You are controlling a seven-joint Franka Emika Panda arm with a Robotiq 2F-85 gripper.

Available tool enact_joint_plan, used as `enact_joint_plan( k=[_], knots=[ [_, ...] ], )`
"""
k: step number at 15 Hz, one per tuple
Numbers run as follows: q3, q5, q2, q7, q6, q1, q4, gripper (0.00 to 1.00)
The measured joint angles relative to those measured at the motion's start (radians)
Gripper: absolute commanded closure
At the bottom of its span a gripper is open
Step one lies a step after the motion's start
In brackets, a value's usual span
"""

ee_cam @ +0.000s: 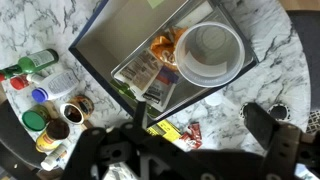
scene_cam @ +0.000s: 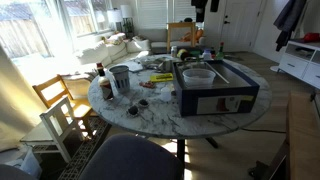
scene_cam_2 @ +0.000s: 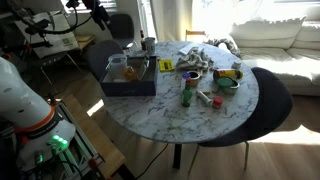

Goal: Turn the yellow paper on top over

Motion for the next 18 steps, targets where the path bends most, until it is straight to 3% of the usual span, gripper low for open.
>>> enact_joint_plan(
  k=[11, 14, 18],
  knots=[
    [-0.004, 0.000, 0.000, 0.000, 0.000, 0.004, 0.000, 0.00],
    [-0.059, 0.011, 0.011, -0.005, 0.010, 0.010, 0.005, 0.00],
    [-0.194, 0.065, 0.085, -0.083, 0.117, 0.000, 0.009, 0.00]
  ],
)
